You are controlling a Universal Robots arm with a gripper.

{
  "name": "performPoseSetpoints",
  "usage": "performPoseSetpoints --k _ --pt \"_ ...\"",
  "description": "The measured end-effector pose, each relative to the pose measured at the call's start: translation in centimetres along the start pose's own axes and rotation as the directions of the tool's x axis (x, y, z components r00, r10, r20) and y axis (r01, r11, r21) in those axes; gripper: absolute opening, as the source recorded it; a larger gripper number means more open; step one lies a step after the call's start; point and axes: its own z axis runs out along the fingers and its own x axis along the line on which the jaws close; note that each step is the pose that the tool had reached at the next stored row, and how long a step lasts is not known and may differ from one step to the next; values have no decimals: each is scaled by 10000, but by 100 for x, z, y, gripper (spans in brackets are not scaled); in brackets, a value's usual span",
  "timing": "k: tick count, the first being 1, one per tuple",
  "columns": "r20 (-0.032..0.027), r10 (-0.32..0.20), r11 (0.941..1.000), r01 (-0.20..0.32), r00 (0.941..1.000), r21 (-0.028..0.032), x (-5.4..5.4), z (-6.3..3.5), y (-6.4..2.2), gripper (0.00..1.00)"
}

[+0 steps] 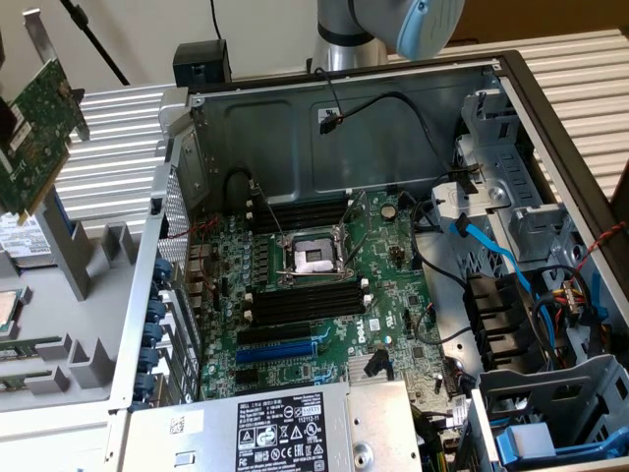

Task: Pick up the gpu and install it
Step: 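Pick up the gpu and move the gpu toward the slot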

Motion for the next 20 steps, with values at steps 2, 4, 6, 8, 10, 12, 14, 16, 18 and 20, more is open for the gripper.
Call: performPoseSetpoints --k 2,4,6,8,10,12,14,16,18,20 --pt "-2 0 10000 0 10000 0 -60 -5 7 26" --pt "-7 0 10000 0 10000 1 -119 -11 14 26" --pt "-11 1 10000 -1 10000 1 -172 -21 22 26" --pt "-14 2 10000 -2 10000 1 -215 -38 30 26" --pt "-16 3 10000 -3 10000 2 -267 -60 39 26" --pt "-18 2 10000 -2 10000 2 -313 -81 47 26" --pt "-19 3 10000 -3 10000 2 -356 -102 56 26" --pt "-20 3 10000 -3 10000 3 -406 -121 64 26" --pt "-22 3 10000 -3 10000 2 -469 -142 75 26" --pt "-26 4 10000 -4 10000 4 -531 -155 84 26"
